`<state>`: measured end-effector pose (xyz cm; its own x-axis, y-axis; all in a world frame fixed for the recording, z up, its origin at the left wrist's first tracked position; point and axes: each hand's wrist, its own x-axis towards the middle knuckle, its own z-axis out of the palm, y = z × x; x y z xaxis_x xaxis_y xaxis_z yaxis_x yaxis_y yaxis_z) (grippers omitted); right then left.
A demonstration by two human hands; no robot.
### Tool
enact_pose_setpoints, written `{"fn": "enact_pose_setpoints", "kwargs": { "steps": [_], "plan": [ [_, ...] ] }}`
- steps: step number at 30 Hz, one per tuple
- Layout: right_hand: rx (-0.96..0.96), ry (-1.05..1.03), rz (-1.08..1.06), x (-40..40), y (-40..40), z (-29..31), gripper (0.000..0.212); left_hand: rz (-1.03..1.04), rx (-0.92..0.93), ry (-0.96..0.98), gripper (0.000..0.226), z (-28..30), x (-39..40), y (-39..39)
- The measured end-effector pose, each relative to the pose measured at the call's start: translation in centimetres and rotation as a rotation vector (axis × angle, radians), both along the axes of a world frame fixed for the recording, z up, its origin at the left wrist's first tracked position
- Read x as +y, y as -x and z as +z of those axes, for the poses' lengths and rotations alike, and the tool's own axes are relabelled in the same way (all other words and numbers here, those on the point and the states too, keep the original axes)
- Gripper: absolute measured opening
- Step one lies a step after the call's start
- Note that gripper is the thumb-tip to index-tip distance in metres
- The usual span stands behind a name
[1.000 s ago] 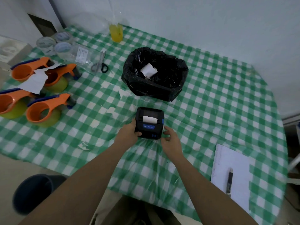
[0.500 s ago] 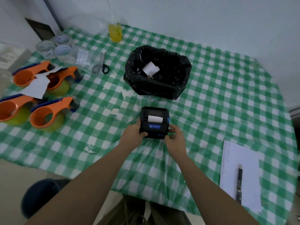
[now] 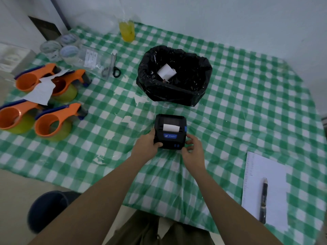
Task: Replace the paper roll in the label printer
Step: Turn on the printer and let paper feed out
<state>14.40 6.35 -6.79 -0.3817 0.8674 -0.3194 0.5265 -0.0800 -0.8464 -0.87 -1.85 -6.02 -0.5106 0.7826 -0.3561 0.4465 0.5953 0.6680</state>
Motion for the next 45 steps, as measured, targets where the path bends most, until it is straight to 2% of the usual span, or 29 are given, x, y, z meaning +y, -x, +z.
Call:
{"fn": "enact_pose_setpoints", "kwargs": {
  "steps": [19,45],
  "plan": [
    [0.005,0.052,-0.005,-0.16,0.03,0.14,0.050,-0.029,0.034,-0.015,0.055,-0.14,-0.02,0.15],
    [-0.034,0.095,0.040,0.32,-0.15,0.23,0.054,-0.034,0.093,0.060,0.056,0.76,0.08,-0.70]
  ]
}}
